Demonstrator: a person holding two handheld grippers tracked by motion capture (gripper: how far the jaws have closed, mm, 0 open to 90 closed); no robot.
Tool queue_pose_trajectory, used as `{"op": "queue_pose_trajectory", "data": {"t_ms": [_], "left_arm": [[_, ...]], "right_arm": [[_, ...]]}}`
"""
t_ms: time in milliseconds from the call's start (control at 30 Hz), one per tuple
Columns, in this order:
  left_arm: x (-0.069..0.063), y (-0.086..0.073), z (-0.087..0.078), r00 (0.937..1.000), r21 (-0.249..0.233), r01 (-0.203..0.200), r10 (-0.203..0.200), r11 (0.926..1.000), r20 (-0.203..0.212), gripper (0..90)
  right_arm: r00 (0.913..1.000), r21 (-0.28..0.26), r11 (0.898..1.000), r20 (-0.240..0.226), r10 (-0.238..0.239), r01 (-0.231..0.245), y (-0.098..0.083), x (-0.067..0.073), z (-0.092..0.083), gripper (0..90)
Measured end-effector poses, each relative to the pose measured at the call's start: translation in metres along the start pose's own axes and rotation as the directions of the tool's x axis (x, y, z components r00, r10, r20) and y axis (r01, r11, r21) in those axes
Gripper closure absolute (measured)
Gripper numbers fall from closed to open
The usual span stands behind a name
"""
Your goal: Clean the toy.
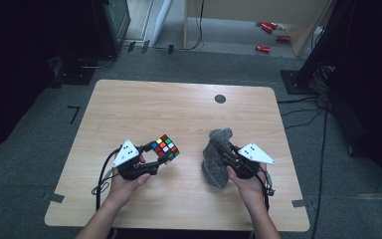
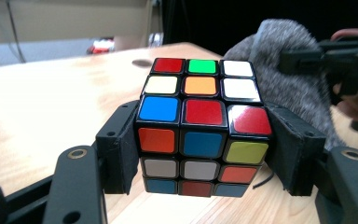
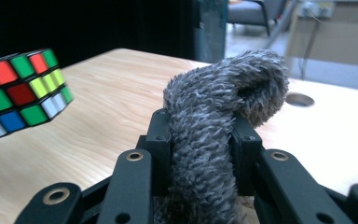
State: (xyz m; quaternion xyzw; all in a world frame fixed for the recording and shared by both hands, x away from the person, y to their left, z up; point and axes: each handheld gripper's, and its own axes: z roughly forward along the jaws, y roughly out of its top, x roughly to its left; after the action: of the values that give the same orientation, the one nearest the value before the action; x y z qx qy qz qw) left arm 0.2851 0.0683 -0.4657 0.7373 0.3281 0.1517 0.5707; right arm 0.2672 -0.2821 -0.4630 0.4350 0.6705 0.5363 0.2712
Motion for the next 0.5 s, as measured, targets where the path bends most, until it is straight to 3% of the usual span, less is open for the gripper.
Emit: {"op": "queue_pose_trajectory", "data": {"t_ms": [167,500], "left_arm": [[0.002,-0.005,0.011,0.9992,0.065,0.009,-0.007,0.9979,-0.04,35.4],[0.002,-0.013,0.023,0.9965,0.124,0.005,0.005,0.9923,-0.084,35.4]], "right_arm": [[0.9984,0.062,0.998,0.055,0.01,-0.014,-0.009,-0.006,0.006,65.7],[0.9963,0.106,0.994,0.083,0.018,-0.027,-0.019,-0.011,0.012,65.5]]}}
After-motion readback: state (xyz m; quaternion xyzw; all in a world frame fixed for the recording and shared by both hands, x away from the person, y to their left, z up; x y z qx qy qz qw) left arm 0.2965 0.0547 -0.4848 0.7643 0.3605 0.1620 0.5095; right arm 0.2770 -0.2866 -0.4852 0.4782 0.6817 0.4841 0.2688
